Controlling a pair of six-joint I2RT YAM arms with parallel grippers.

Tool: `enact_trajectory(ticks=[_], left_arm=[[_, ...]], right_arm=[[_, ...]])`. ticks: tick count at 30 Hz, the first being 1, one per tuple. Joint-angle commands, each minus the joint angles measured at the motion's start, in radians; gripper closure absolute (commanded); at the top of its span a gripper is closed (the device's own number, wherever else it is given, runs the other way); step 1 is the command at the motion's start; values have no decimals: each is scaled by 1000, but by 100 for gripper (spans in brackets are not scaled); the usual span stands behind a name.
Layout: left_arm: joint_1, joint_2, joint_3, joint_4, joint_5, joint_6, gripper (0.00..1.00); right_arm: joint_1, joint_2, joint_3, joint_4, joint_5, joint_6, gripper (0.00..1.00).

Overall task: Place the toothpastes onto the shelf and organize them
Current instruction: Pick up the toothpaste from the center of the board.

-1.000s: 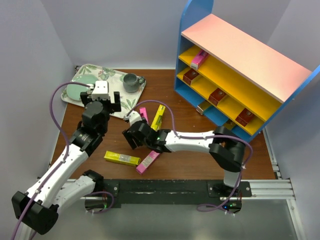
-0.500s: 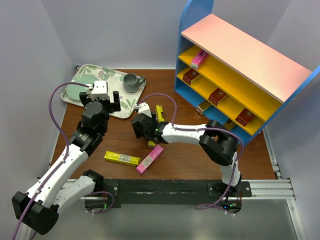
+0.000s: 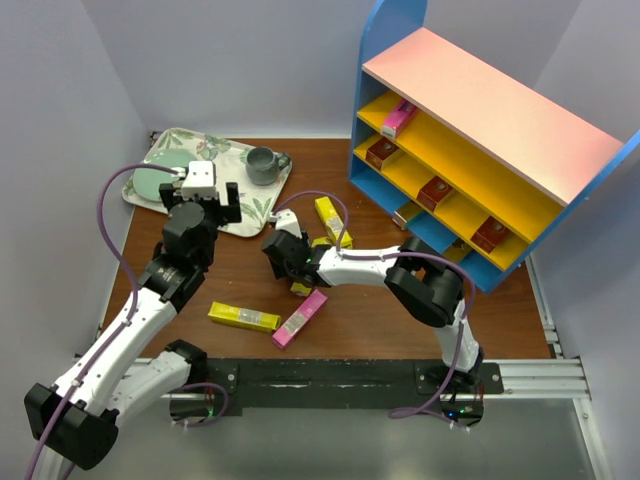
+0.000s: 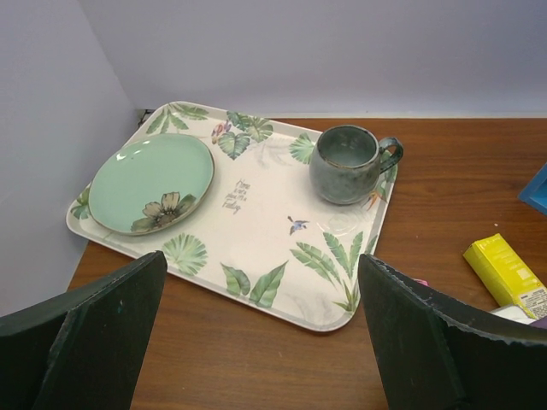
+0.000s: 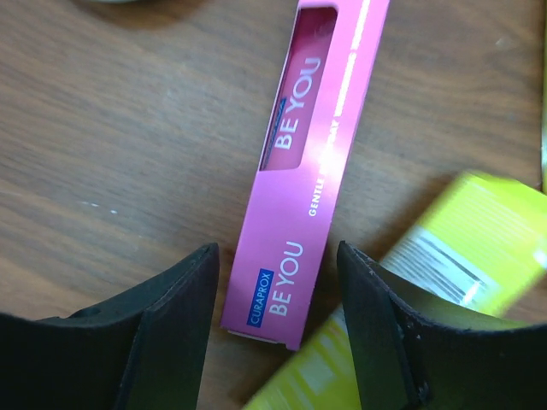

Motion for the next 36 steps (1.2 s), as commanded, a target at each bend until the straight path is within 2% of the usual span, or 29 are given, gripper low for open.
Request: enact_trajectory(ticks=[1,10,14,20,22,27,36], left_arm=[[11,0,0,48,11,-15,0],[15,0,-2,48,19,-17,0],[15,0,1,46,20,-17,0],[17,-2,1,46,22,-17,0],[18,-2,0,46,22,-17,0],[18,-3,0,48,23,-17,0],[20,0,0,48,30,-21,0]], right_arm=[[3,2,20,-9,11,15,39],[5,-18,7,-2,35,28,44],[5,-17,0,4,29,47,49],[5,-70,-57,42,26,73,64],[2,-110,-88,54,28,79,71],[3,-220,-157,85,14,96,73],[-29,-572,-351,177,-3,177,76]])
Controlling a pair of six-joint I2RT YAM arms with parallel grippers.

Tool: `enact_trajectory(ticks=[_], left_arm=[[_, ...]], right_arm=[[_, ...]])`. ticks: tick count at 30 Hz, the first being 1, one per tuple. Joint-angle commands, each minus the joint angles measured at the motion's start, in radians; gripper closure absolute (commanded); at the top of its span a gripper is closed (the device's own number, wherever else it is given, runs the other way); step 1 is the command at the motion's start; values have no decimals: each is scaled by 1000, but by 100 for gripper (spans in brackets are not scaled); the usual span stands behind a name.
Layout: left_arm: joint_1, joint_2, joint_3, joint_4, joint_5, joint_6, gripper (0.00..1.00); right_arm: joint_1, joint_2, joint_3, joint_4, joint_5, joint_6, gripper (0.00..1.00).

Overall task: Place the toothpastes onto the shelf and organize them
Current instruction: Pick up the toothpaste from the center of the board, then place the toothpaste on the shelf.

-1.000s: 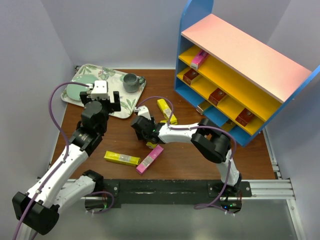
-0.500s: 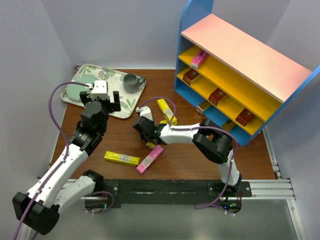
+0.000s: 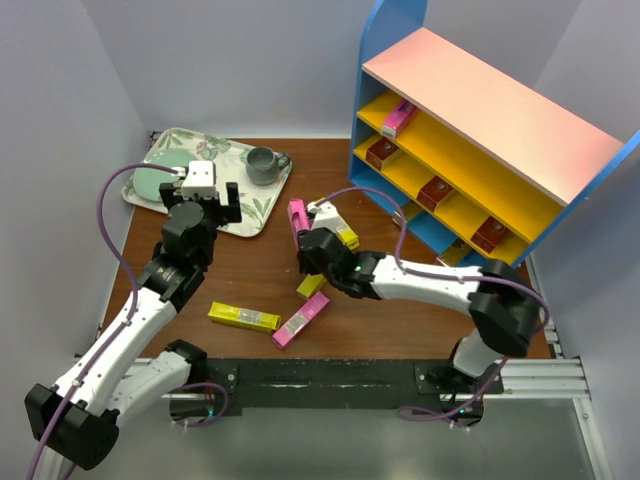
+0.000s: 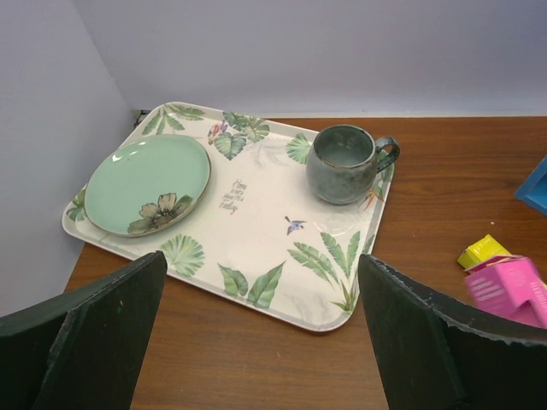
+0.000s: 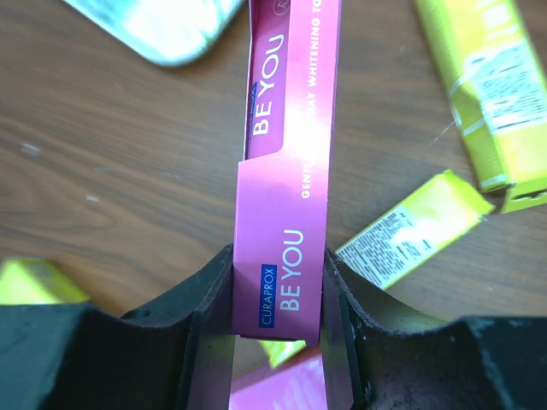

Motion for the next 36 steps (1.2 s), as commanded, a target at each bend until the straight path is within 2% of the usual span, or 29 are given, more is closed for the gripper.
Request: enact_trajectory(ticks=[1,9,16,20,29,36], left_arm=[[11,0,-2,48,12,-21,0],[11,6,0,48,20,-25,0],[11,9,-2,46,25,-28,0],[11,11,-2,46,28,-30,0],[11,16,0,46,29,-28,0],[11,17,-2,45,31,-27,0]], right_arm=[[-26,-191,-90,121,26,77,76],[-99,-576,-207,112,112,156,76],[-153,-762,-212,30,192,190,75],[-206,-812,-197,-32,264,245,74],[-364,-800,-149,-52,253,333,73],[-532,-702,-79,-11,91,397,71]])
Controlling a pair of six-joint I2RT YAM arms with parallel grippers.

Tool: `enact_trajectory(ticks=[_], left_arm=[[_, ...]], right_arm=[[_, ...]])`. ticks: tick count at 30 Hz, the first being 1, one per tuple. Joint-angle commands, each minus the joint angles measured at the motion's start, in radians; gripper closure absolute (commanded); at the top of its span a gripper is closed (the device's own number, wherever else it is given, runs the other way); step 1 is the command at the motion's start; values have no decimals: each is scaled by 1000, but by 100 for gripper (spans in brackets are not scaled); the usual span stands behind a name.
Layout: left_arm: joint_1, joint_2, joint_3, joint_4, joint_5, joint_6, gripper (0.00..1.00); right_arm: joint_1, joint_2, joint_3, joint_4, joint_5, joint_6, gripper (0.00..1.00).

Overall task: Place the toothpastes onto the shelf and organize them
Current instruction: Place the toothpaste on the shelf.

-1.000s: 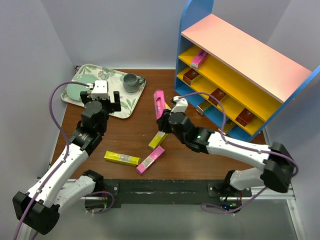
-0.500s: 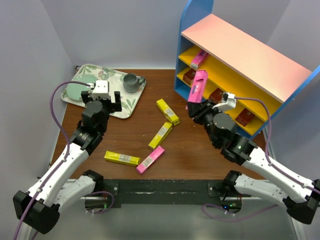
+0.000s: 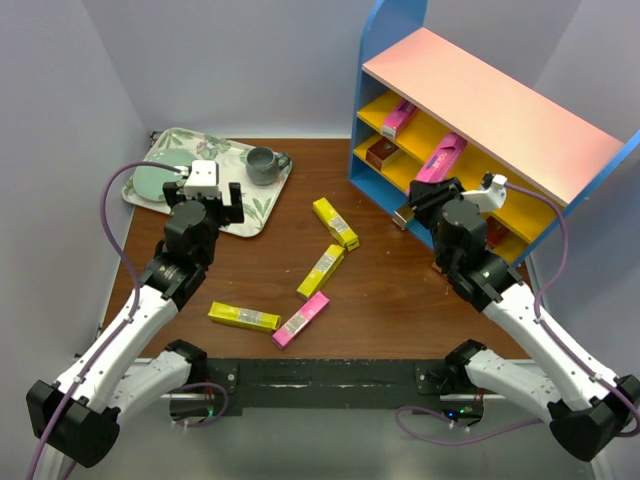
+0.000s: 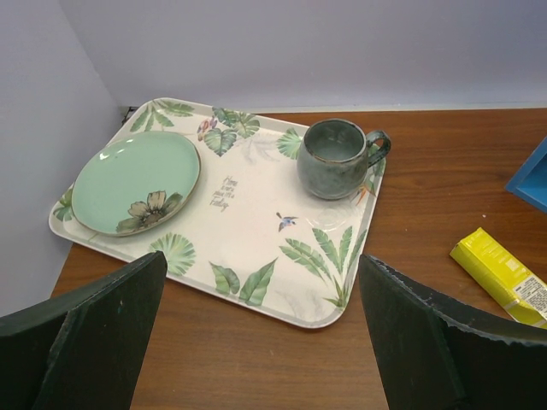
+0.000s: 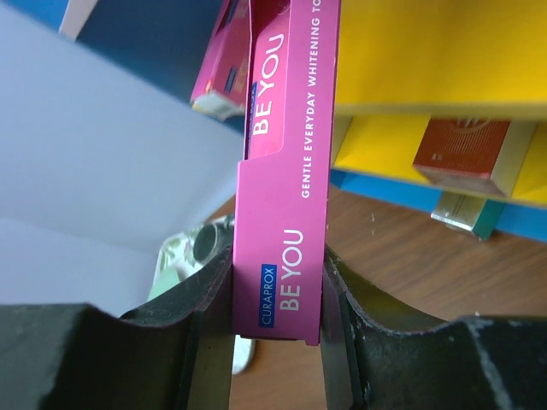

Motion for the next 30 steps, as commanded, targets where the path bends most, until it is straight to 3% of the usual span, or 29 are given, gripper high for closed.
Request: enact_trajectory(ticks=[1,13,30], left_arm=[[12,1,-2,45,6,-15,0],[11,1,1,45,12,-15,0],[13,1,1,43,23,-17,0]], right_arm=[[-87,54,95,81,-97,81,70],[-228,126,97,153,-195,228,66],[-257,103,-29,213,-183,366,57]])
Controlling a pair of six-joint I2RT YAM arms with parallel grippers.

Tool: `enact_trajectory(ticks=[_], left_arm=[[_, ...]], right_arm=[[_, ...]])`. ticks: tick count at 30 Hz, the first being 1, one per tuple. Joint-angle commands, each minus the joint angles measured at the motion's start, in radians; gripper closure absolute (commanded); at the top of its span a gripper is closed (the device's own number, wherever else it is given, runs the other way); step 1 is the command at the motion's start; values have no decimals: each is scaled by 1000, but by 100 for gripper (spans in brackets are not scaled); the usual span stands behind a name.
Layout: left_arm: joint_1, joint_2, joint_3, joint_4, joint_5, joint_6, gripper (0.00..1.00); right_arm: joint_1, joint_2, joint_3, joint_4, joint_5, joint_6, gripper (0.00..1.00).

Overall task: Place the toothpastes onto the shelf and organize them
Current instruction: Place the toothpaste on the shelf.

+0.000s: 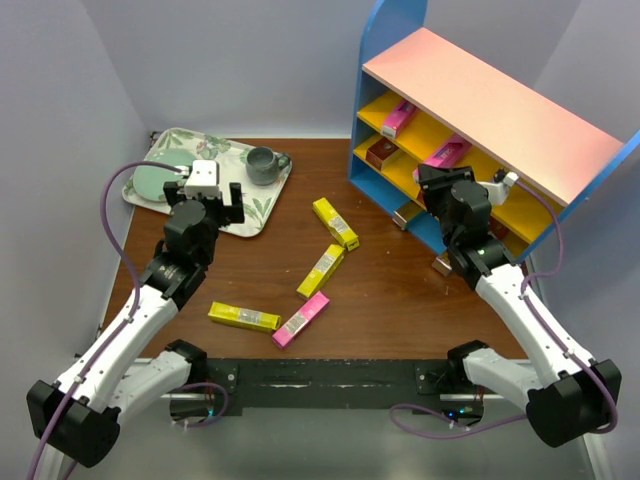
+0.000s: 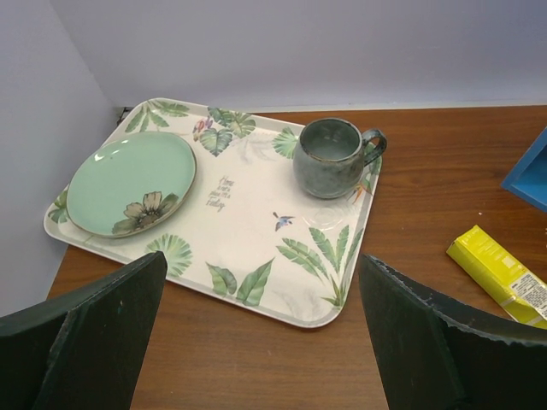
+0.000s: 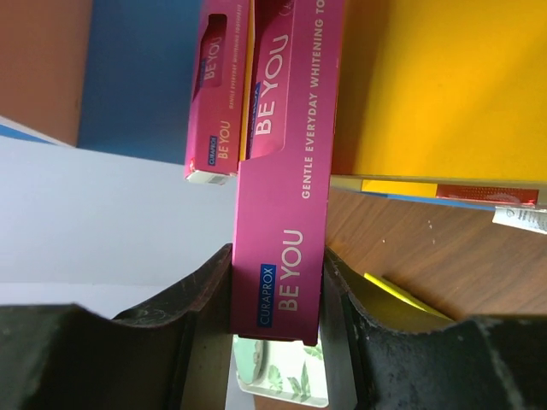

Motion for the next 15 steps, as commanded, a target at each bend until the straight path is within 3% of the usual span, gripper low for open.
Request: enact_trajectory(ticks=[1,15], left_arm=[[8,1,0,43,6,-17,0],[8,3,1,43,12,-18,0]], right_arm=[[-8,-32,-20,86,47,66,57],[-8,-32,-50,91,63,113,40]])
